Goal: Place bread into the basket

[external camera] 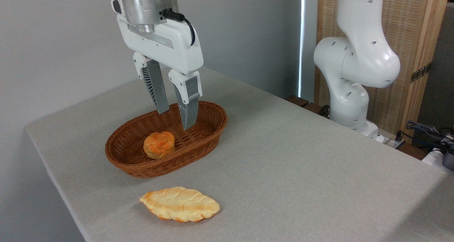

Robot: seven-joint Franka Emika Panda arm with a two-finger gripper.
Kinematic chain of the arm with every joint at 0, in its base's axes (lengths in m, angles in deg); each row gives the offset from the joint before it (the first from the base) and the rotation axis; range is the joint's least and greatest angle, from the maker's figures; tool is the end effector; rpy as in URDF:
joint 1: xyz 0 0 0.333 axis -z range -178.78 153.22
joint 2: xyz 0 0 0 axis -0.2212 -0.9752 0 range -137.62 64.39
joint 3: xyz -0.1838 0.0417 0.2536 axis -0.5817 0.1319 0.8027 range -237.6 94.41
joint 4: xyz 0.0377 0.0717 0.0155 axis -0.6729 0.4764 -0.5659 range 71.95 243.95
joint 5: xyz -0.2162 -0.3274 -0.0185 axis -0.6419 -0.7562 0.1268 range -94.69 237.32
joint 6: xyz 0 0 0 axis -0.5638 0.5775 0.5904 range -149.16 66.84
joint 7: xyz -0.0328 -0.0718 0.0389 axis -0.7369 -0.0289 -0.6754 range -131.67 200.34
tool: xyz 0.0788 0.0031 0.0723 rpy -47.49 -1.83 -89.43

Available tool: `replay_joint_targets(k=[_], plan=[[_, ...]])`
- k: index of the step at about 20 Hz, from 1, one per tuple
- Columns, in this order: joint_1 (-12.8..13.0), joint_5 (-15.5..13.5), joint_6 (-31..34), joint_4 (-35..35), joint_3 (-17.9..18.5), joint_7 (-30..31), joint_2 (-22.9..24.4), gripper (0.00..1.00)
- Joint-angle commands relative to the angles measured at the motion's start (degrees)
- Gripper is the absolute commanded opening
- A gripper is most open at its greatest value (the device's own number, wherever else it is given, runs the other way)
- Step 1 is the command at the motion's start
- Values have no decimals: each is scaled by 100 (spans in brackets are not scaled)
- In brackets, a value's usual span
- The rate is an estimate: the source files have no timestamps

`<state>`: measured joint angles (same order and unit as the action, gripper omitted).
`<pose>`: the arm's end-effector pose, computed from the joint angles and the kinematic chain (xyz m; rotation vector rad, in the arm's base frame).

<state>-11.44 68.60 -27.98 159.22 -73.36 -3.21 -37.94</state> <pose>0.5663 -0.0353 0.6070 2.9099 -1.0735 0.0537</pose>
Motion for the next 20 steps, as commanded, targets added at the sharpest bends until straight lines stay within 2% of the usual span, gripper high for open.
replay_joint_targets(k=[1,9,11,13,16,20], plan=[[7,-149,118,-65,53,-86,-17,100],[7,-150,110,-65,53,-121,-17,100],[7,-150,92,-65,44,-305,-9,100],[7,-150,-13,-56,35,-751,-9,100],[7,-141,-373,75,44,-1875,-9,100],[15,-71,-874,470,44,-3044,-9,100]])
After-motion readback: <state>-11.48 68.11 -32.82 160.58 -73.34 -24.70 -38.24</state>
